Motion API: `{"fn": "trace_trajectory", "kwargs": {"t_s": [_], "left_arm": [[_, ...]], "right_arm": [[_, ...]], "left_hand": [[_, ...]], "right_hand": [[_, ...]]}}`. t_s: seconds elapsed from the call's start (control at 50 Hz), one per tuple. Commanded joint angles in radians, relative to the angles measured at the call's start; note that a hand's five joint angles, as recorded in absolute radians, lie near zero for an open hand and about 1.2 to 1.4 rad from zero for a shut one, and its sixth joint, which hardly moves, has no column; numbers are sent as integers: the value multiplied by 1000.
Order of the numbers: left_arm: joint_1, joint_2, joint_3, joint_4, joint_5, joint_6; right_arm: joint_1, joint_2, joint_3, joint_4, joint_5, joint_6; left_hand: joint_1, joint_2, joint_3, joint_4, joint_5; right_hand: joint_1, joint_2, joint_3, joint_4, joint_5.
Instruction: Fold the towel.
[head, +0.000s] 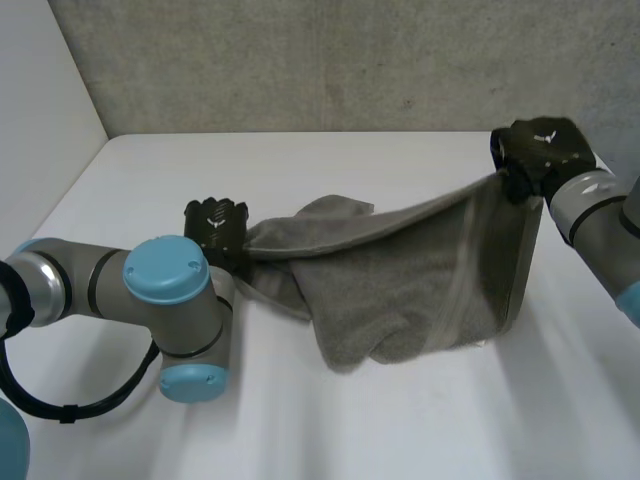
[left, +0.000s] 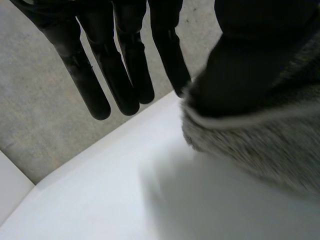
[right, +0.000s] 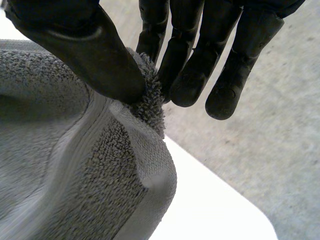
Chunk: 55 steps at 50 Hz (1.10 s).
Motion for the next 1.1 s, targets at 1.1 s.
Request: {"fn": "trace_trajectory", "kwargs": {"t_s": [1.1], "left_arm": [[198, 366, -535, 133, 356, 217]], "right_arm": [[-10, -40, 387, -11, -148, -305]], "left_hand": [[445, 443, 443, 443, 447]], "right_hand": [[65, 76, 57, 61, 64]]}}
